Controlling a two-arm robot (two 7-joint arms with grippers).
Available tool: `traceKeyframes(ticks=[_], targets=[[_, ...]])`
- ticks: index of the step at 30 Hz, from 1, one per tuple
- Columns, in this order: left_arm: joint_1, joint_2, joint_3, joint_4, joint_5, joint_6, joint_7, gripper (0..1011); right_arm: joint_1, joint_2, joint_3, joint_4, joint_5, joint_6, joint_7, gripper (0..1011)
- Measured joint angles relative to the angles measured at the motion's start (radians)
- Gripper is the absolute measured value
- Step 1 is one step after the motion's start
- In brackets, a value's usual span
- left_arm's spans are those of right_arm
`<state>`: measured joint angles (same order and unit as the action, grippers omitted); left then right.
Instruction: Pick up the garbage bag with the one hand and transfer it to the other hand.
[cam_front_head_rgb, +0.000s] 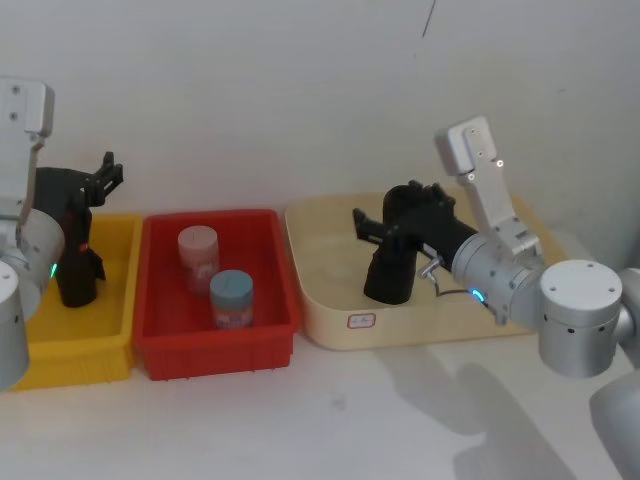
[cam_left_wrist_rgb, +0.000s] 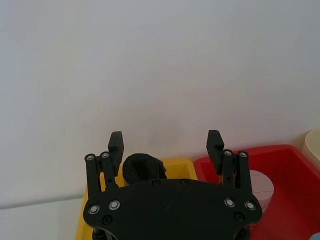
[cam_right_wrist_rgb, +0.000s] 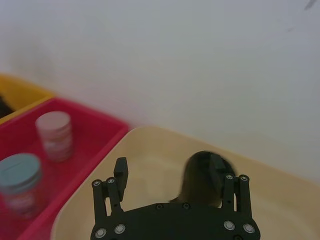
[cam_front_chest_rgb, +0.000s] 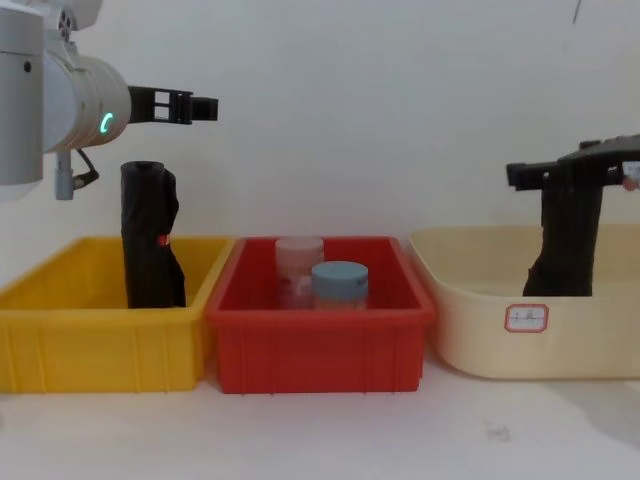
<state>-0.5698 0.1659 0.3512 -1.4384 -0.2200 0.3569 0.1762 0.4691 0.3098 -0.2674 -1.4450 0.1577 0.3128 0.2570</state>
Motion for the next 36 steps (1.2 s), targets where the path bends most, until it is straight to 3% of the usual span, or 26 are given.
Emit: traceKeyframes(ticks=[9,15,27,36], targets=[[0.000,-0.001,-0.001,0.001,0.002,0.001,0.004,1000,0.007,0.014,-0.048,-0.018,0.020,0.088,0.082,1000],[0.000,-0.001,-0.001,0.002,0.003,0.001,0.006,1000,0.031,0.010,-0.110,-0.006,0.022,0.169,0.136,1000],[0.000,-0.001,-0.001,0.003,0.004,0.001,0.007,1000,0.071,-0.023,-0.210,0.022,-0.015,0.291,0.158,1000],[0.000,-0.001,-0.001,0.003,0.004,0.001,0.008,1000,0.085,-0.040,-0.243,-0.002,-0.042,0.358,0.150,1001]])
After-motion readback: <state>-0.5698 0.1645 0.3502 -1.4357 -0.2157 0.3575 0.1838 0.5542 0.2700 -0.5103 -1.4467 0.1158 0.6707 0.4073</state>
